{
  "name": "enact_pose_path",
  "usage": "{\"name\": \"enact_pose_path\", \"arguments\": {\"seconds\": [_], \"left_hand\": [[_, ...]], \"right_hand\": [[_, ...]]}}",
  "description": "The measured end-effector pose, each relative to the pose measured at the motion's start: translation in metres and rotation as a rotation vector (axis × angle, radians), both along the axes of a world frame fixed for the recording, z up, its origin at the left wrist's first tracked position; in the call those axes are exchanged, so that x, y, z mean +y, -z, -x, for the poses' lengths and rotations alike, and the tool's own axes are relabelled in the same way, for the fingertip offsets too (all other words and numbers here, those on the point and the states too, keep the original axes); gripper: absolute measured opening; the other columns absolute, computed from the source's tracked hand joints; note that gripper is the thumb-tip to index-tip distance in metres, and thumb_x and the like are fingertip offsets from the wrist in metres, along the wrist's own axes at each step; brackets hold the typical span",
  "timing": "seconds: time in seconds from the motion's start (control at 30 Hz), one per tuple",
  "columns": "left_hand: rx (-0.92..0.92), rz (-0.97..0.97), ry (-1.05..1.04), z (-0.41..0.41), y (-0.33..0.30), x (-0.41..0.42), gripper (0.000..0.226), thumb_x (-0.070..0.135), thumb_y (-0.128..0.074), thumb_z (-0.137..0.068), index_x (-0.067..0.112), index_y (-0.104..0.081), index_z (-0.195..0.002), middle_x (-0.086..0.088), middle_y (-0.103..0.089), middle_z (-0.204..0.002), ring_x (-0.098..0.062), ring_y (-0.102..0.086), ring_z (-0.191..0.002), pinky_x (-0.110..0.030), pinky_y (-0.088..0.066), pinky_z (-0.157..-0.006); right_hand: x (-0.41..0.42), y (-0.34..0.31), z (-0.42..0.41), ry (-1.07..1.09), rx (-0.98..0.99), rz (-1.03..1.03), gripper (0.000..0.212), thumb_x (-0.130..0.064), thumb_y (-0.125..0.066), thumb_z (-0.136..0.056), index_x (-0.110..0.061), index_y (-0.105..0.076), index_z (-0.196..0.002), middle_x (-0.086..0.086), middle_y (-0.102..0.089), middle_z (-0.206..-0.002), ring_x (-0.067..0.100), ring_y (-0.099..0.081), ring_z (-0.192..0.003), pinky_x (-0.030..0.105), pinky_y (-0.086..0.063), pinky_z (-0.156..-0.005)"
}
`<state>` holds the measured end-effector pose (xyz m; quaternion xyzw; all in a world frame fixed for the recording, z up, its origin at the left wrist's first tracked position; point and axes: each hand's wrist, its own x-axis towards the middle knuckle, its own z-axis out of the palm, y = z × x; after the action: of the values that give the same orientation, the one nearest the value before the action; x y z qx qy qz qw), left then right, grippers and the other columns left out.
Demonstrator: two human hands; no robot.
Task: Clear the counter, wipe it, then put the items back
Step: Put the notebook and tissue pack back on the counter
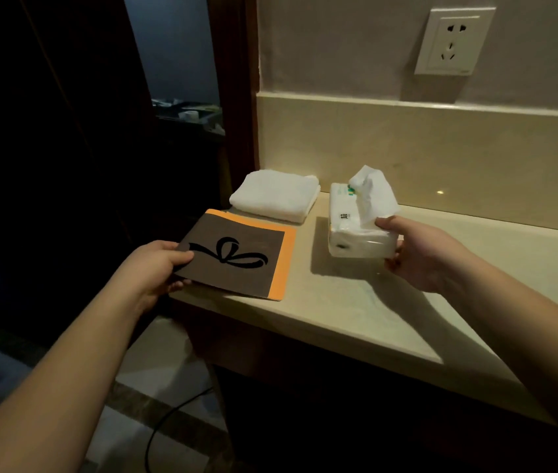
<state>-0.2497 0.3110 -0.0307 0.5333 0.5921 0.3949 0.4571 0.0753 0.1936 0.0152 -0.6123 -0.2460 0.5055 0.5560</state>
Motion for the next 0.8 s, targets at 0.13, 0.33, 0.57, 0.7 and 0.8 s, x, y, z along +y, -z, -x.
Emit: {"name": "enact_pose_path", "arguments": {"seconds": [0.13,0.33,0.57,0.7,0.8], "left_hand": [[0.475,-0.265,-0.032,0.005,0.012,0.018,0.056,0.028,-0.070,-0.086,0.014,-0.046,-0.135,-0.004,-0.057,-0.114,-0.019,-0.056,-0.094,-0.031,-0.047,-0.072],[0.757,-0.222,0.213,0.005,0.020,0.026,0.084,0.057,-0.070,-0.077,0.021,-0.037,-0.145,-0.008,-0.043,-0.144,-0.028,-0.037,-0.132,-0.043,-0.038,-0.106],[0.693,-0.241,0.338,-0.002,0.023,0.022,0.090,0.059,-0.065,-0.081,0.019,-0.027,-0.152,-0.004,-0.034,-0.153,-0.023,-0.039,-0.135,-0.041,-0.039,-0.107],[0.708,-0.257,0.358,-0.004,0.020,0.024,0.088,0.058,-0.064,-0.082,0.018,-0.028,-0.151,-0.003,-0.030,-0.156,-0.022,-0.038,-0.136,-0.039,-0.038,-0.107],[0.725,-0.257,0.400,-0.004,0.018,0.028,0.086,0.058,-0.062,-0.083,0.019,-0.029,-0.151,-0.003,-0.029,-0.156,-0.022,-0.038,-0.136,-0.039,-0.038,-0.108]], "right_hand": [[0.020,0.003,0.006,0.031,-0.056,0.041,0.020,-0.025,-0.055,-0.092,-0.008,-0.058,-0.102,0.009,-0.054,-0.075,0.018,-0.045,-0.060,0.027,-0.033,-0.057],[0.045,0.008,0.005,0.067,-0.158,0.107,0.031,-0.024,-0.059,-0.091,-0.005,-0.056,-0.114,0.012,-0.053,-0.088,0.023,-0.050,-0.073,0.028,-0.040,-0.065],[0.071,0.015,0.004,0.143,-0.253,0.103,0.024,-0.023,-0.062,-0.089,-0.006,-0.058,-0.106,0.011,-0.059,-0.095,0.024,-0.056,-0.084,0.035,-0.049,-0.080],[0.086,0.016,0.003,0.172,-0.297,0.120,0.023,-0.023,-0.062,-0.089,-0.009,-0.058,-0.106,0.010,-0.059,-0.098,0.024,-0.058,-0.087,0.036,-0.051,-0.085],[0.095,0.017,0.005,0.191,-0.300,0.102,0.020,-0.021,-0.062,-0.089,-0.010,-0.057,-0.105,0.007,-0.059,-0.089,0.021,-0.058,-0.076,0.033,-0.053,-0.073]]}}
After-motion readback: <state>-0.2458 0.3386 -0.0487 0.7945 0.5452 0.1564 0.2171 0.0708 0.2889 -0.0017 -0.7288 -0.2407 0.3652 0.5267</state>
